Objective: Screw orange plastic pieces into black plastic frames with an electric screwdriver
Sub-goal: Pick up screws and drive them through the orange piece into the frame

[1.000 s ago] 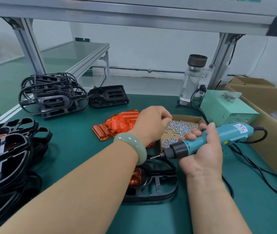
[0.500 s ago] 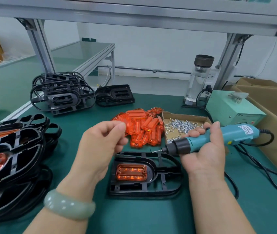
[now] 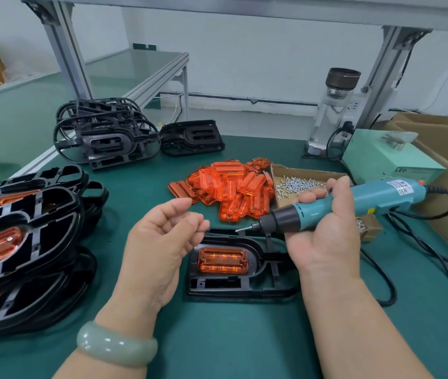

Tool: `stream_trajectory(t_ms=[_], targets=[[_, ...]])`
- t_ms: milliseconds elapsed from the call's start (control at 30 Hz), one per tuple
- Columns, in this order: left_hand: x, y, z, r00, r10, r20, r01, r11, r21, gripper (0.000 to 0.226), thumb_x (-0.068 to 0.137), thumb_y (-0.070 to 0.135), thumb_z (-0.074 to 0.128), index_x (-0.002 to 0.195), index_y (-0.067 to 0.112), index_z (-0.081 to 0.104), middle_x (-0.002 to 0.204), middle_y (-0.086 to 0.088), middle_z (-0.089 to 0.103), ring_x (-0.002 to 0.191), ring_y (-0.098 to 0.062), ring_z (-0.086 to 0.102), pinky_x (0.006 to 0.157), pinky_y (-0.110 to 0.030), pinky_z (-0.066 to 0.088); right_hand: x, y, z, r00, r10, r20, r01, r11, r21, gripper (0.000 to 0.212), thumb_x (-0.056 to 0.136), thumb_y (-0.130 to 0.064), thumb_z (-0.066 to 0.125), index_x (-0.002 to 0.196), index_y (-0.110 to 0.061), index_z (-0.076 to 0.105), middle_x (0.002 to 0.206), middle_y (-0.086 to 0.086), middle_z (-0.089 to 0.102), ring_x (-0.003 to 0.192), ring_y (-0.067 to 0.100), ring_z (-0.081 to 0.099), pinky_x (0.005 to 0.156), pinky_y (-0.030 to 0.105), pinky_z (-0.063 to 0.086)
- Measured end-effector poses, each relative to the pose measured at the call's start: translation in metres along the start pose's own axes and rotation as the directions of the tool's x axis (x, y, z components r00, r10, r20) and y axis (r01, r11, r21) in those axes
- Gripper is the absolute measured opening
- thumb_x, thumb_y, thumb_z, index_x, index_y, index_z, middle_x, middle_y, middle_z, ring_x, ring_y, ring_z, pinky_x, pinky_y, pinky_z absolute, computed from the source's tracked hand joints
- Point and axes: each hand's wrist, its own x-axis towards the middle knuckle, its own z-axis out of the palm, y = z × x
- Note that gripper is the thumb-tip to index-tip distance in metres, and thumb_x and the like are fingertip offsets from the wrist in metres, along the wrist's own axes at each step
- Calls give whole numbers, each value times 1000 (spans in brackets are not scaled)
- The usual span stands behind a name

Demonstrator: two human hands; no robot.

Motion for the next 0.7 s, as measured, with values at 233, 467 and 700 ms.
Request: stream_trajectory(t_ms=[233, 467, 700], targets=[[-4, 3, 4, 977, -177, 116, 189, 976, -106, 15, 68, 18, 64, 81, 11, 66, 68, -5, 69, 59, -13, 67, 45, -16, 50, -8, 2, 5, 999, 15, 42, -17, 998, 56, 30, 72, -35, 71, 89, -22, 50, 66, -8, 51, 54, 6, 51, 57, 19, 48], [-11, 5, 9, 881, -390, 268, 413, 910, -33, 13, 65, 21, 64, 65, 14, 74, 66, -7, 67, 56, -14, 67, 41, -15, 48, -11, -3, 7, 999, 11, 47, -15, 996, 93, 21, 84, -38, 65, 85, -22, 51, 63, -10, 52, 52, 5, 52, 57, 16, 49], [-13, 9, 13, 811, -472, 346, 526, 848, -74, 13, 64, 18, 64, 64, 13, 75, 65, -7, 66, 55, -16, 66, 42, -14, 50, -15, -3, 7, 997, 8, 77, -15, 996, 86, 19, 85, -38, 64, 85, -23, 52, 64, -10, 51, 53, 4, 52, 57, 17, 49]])
